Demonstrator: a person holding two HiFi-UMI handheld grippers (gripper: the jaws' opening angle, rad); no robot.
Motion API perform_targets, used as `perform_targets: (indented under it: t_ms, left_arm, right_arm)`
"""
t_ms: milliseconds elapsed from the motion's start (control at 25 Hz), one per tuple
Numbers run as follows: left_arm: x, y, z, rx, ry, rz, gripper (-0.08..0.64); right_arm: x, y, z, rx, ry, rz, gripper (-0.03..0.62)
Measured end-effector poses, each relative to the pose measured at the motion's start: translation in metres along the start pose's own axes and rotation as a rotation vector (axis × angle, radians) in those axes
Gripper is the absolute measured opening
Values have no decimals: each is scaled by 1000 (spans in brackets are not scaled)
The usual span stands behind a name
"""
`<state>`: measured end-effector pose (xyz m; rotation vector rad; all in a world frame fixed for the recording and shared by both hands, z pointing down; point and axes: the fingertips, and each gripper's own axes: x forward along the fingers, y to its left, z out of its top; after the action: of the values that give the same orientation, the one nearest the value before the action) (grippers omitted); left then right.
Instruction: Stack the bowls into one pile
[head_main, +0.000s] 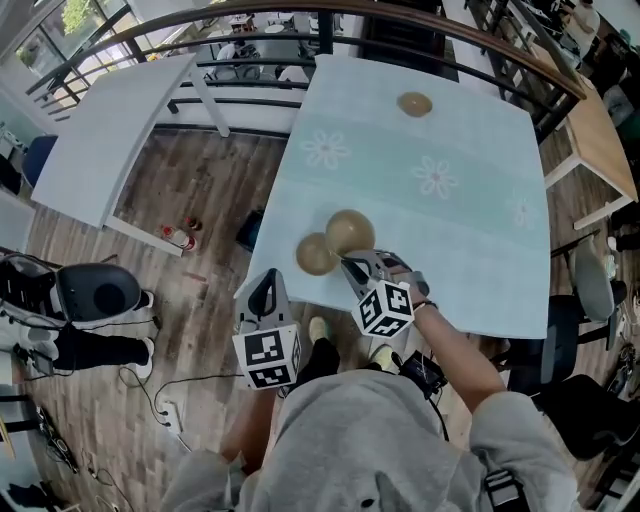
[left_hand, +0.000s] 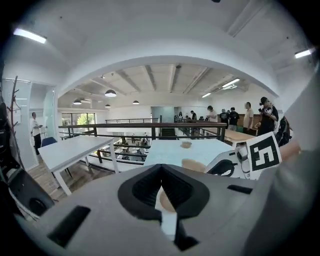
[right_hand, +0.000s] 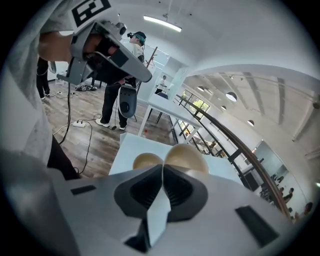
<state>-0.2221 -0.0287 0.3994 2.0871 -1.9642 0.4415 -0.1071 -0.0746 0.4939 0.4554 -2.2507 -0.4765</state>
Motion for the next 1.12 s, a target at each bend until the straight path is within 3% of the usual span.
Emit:
perform_targets:
  t_ms: [560, 920, 1120]
  left_arm:
    - [41, 58, -10, -41, 23, -43, 15]
    - [57, 68, -16, -41, 44, -66, 15]
    - [63, 71, -15, -36, 56, -70, 15]
  right_arm:
    - [70, 42, 9, -23, 84, 143, 32]
    - [91, 70, -5, 59, 126, 281, 31]
    - [97, 81, -12, 125, 203, 413, 32]
